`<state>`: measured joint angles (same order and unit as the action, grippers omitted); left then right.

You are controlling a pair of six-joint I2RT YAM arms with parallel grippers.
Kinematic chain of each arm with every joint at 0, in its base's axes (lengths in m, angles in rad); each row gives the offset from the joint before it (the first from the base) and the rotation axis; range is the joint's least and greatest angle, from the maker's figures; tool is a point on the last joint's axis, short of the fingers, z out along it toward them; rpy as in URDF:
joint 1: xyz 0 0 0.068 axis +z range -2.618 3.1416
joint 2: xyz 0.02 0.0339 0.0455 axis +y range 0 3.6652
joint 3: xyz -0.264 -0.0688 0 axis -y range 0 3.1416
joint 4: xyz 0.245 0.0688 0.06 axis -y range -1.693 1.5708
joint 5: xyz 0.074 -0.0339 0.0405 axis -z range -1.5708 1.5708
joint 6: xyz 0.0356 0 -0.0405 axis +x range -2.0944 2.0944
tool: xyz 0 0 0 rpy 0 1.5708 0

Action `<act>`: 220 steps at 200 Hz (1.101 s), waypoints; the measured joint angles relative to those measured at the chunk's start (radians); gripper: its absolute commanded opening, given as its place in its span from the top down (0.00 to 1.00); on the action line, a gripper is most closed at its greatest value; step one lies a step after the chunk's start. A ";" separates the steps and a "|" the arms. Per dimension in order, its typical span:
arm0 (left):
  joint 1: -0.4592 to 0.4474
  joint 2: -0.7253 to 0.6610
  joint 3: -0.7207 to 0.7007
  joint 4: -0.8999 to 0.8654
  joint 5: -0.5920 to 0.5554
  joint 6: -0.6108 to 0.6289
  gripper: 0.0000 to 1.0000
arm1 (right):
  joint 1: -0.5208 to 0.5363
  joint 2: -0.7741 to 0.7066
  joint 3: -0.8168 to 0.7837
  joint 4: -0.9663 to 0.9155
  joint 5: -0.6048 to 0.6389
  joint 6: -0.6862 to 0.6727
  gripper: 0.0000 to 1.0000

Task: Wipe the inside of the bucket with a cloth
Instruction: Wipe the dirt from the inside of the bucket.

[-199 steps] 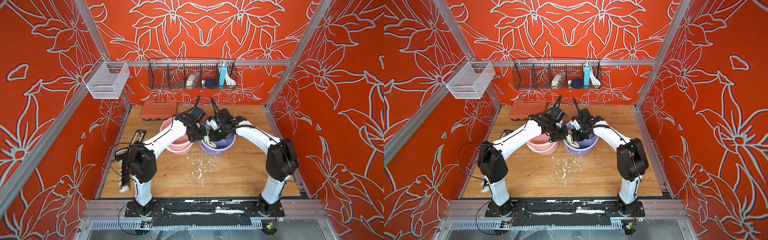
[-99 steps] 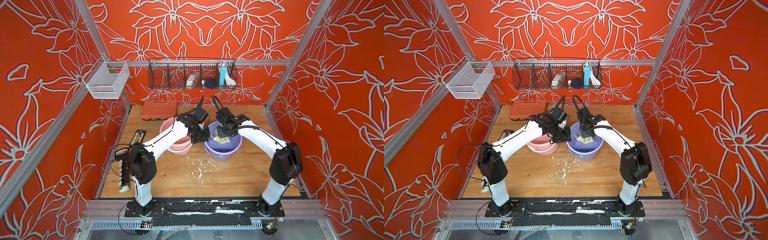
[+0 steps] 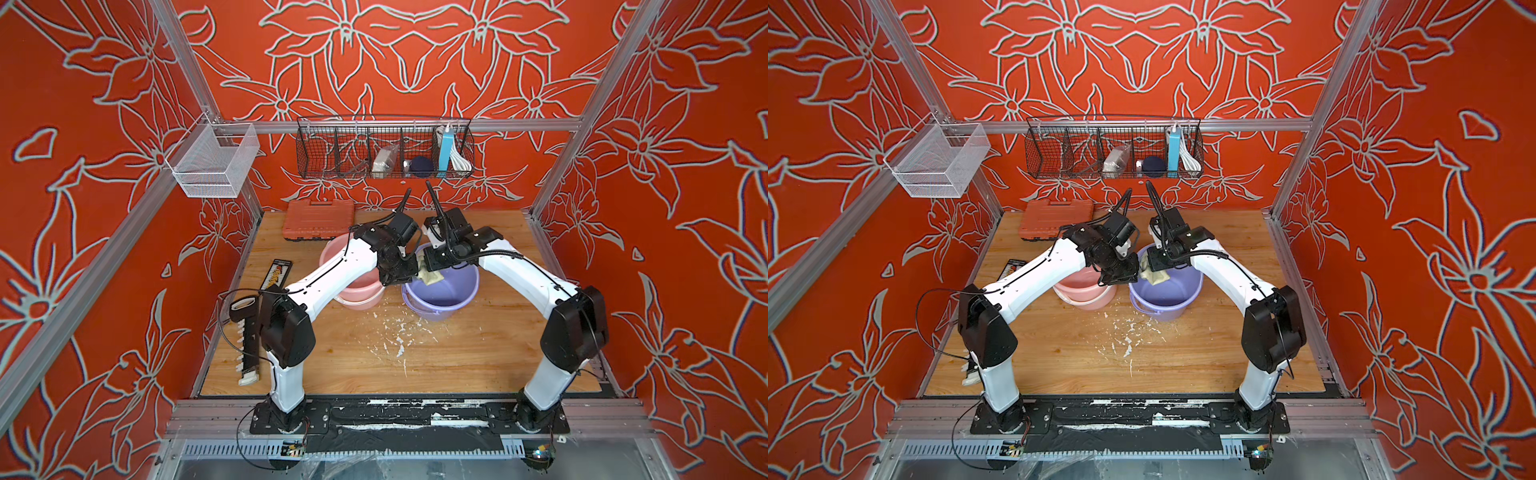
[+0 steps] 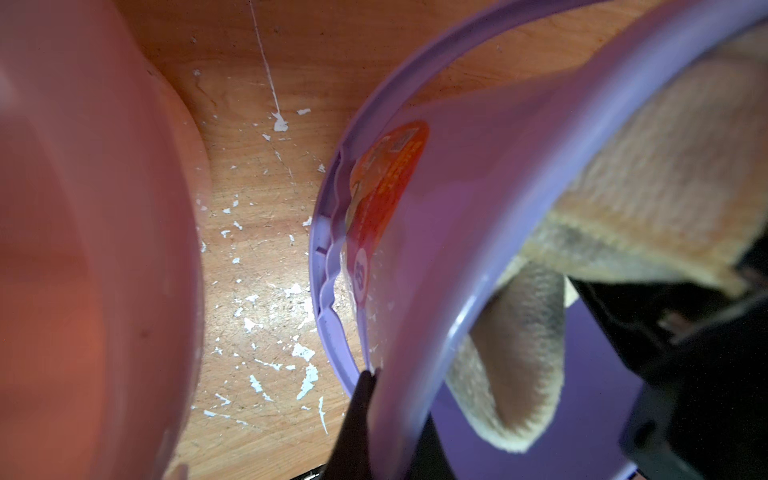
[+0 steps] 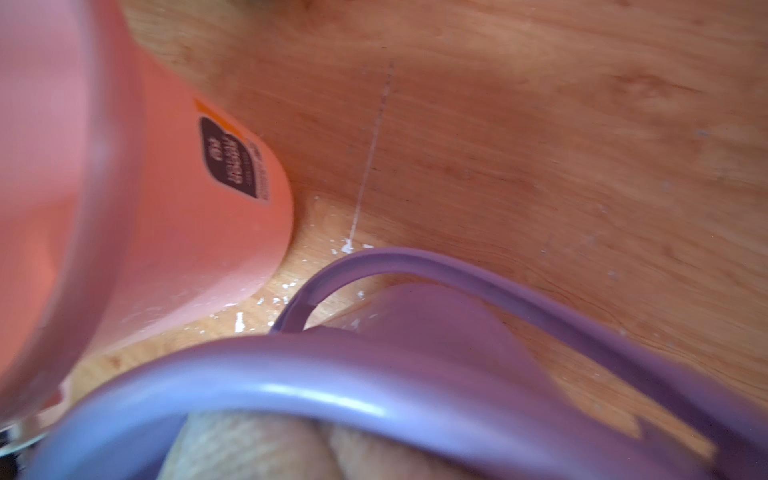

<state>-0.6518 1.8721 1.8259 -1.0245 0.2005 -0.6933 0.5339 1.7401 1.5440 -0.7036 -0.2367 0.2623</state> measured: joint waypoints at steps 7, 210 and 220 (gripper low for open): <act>-0.004 0.014 0.023 -0.016 -0.008 0.003 1.00 | 0.000 0.000 0.003 -0.003 0.004 -0.003 1.00; -0.107 0.118 0.269 -0.100 -0.357 0.045 1.00 | -0.056 -0.229 -0.177 -0.290 0.341 0.023 1.00; -0.107 0.118 0.271 -0.100 -0.357 0.046 1.00 | -0.054 -0.248 -0.210 -0.282 0.279 0.034 1.00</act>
<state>-0.7586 1.9900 2.0968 -1.1240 -0.1562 -0.6472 0.4797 1.4921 1.3342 -0.9852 0.0422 0.2962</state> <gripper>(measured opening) 0.098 0.066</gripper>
